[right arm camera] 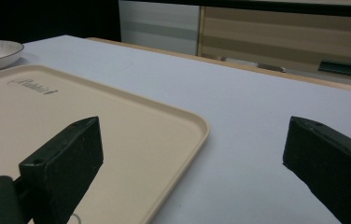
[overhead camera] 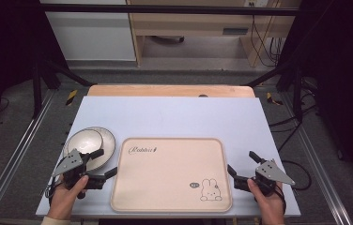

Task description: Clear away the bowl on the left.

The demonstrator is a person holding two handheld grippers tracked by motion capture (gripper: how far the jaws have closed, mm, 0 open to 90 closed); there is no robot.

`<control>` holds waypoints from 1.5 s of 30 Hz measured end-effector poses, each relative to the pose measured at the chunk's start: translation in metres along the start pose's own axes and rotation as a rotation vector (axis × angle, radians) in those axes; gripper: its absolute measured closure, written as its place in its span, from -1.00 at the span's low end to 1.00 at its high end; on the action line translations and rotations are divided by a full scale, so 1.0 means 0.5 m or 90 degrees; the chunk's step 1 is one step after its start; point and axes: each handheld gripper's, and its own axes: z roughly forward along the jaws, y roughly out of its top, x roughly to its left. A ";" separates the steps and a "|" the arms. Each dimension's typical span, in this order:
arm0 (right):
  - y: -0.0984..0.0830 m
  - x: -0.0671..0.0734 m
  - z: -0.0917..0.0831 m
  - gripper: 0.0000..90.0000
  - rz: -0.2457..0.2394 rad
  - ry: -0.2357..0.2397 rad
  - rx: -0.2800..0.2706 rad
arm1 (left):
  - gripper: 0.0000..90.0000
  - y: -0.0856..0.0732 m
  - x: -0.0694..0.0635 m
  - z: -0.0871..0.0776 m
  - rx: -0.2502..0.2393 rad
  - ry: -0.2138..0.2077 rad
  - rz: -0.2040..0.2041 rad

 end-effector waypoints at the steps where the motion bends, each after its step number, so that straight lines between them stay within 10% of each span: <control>1: 0.000 0.000 0.001 -0.89 0.002 -0.004 0.002 | -0.84 0.000 0.000 0.000 0.000 0.000 0.000; 18: 0.007 0.011 0.006 -0.90 0.023 -0.025 0.011 | -0.84 0.026 0.005 -0.027 -0.012 0.058 0.016; 27: 0.011 0.016 0.001 -0.90 0.014 -0.026 -0.004 | -0.84 0.077 0.044 -0.025 0.074 0.104 0.024; 45: 0.010 0.016 -0.004 -0.90 0.013 -0.028 -0.010 | -0.82 0.134 0.120 -0.028 0.122 0.176 0.013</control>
